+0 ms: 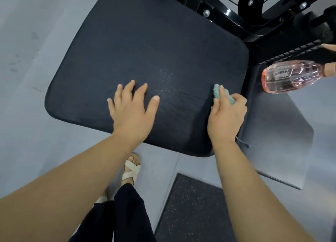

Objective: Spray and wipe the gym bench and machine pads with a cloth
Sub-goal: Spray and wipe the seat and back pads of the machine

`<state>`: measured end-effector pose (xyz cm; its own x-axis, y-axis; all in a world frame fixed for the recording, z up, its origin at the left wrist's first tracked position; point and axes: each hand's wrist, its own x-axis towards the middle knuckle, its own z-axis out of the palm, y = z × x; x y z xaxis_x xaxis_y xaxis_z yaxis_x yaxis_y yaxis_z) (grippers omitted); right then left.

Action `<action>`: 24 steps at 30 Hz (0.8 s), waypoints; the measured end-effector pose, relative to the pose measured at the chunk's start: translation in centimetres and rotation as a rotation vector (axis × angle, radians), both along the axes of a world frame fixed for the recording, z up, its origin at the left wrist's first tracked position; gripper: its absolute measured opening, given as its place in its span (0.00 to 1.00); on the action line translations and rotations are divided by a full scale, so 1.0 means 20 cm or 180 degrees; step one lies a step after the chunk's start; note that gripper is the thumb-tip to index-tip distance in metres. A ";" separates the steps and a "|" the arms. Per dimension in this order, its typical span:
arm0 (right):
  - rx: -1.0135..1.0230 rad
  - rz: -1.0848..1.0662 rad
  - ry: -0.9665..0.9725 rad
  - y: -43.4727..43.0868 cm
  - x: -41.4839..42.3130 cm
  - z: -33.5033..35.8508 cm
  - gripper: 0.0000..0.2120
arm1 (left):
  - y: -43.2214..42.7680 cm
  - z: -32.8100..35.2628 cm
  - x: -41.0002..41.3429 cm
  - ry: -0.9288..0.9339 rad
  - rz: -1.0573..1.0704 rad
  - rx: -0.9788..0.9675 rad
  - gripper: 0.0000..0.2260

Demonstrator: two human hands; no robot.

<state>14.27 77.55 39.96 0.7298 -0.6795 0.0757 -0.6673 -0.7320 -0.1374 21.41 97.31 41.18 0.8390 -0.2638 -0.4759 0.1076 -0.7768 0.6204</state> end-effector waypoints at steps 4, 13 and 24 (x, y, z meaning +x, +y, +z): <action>-0.0225 0.0052 -0.0031 0.22 0.09 -0.09 0.19 | -0.06 0.00 -0.01 -0.0125 -0.0181 -0.0140 0.23; -0.0311 0.1445 0.0000 -0.01 0.19 -0.04 0.18 | -0.24 0.01 0.03 -0.0360 0.0046 -0.0443 0.19; -0.0337 0.0692 0.0037 0.03 0.13 -0.05 0.21 | -0.32 0.00 0.09 0.0069 -0.0670 0.0294 0.23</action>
<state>16.87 78.17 39.03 0.8592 -0.4951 0.1290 -0.4936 -0.8685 -0.0457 23.20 91.00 41.15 0.7594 -0.3866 -0.5233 -0.0505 -0.8369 0.5450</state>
